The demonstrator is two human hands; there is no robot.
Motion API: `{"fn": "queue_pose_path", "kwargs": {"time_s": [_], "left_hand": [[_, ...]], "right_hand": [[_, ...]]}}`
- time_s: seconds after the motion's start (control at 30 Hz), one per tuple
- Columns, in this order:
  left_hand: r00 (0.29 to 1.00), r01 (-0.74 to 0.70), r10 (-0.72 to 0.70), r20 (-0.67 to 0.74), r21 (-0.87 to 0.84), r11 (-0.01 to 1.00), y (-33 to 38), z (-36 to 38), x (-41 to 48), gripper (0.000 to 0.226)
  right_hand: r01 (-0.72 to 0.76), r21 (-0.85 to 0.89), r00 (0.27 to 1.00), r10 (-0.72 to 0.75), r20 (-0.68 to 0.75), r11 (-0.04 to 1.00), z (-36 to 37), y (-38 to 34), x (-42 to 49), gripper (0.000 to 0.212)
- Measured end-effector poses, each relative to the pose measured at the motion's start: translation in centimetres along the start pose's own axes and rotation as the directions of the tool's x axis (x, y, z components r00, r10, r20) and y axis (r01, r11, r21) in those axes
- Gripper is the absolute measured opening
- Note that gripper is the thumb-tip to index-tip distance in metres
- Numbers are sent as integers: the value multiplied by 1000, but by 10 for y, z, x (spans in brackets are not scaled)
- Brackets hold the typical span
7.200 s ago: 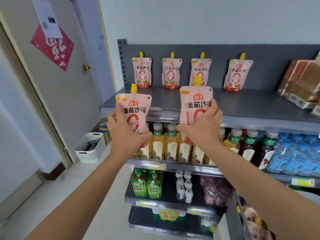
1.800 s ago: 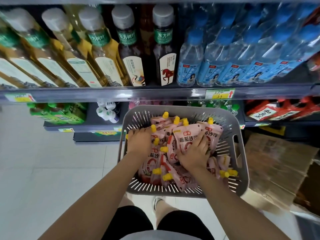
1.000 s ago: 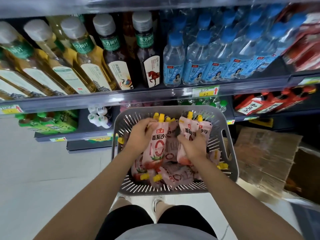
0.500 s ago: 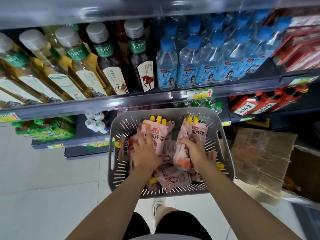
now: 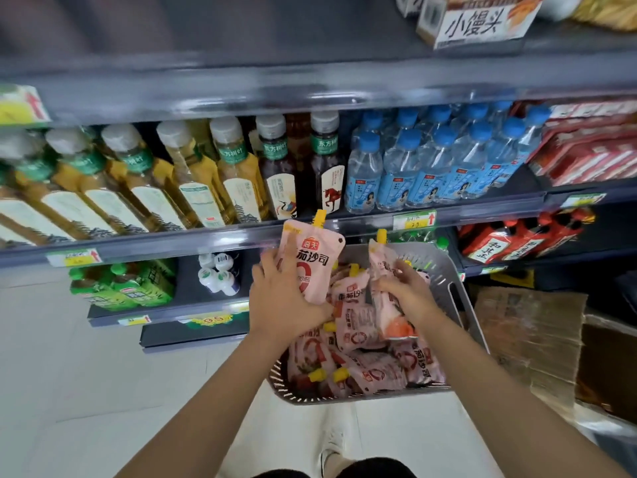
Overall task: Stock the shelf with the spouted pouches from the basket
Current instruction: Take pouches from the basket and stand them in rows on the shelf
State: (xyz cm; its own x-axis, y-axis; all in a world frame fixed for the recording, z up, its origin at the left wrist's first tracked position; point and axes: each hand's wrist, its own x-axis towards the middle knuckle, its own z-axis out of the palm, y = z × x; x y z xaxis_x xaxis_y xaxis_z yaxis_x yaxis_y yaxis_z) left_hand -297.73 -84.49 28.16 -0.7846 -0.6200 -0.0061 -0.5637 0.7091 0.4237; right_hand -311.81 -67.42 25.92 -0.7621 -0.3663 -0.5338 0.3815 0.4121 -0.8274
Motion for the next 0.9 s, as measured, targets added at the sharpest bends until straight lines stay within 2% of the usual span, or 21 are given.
{"fn": "queue_pose_path", "kwargs": {"time_s": [0.17,0.27,0.43,0.63,0.77,0.9], "left_hand": [[983,-85,90,-161,40,996,-38,-74,-12,121],[951,-97,113,-288,71,993,-77,-124,-24,120],[860,-58,102,-500,102,993,-156,-214,-45,117],[754,-14,-8,-657,-28,999,-231,-320,-51,119],[726,-47,-112,-679,-210,977,-259,-386,-40,119],[691,-86,-160,-705,-301,950,-279,-434,-11,118]], "right_hand": [[305,-174,949,-314,-25,936,69,-39,-48,99],[400,-357,874,-468,-128,844,122,-70,-83,109],[574,-458,718,-686,-118,679,223,-123,-147,112],[740,-398,533,-834,-146,542,333,-191,-207,108],[803,-349,468,-874,-134,483,383,-239,-229,105],[854,-277,408,-897,-169,441,418,-287,-238,105]]}}
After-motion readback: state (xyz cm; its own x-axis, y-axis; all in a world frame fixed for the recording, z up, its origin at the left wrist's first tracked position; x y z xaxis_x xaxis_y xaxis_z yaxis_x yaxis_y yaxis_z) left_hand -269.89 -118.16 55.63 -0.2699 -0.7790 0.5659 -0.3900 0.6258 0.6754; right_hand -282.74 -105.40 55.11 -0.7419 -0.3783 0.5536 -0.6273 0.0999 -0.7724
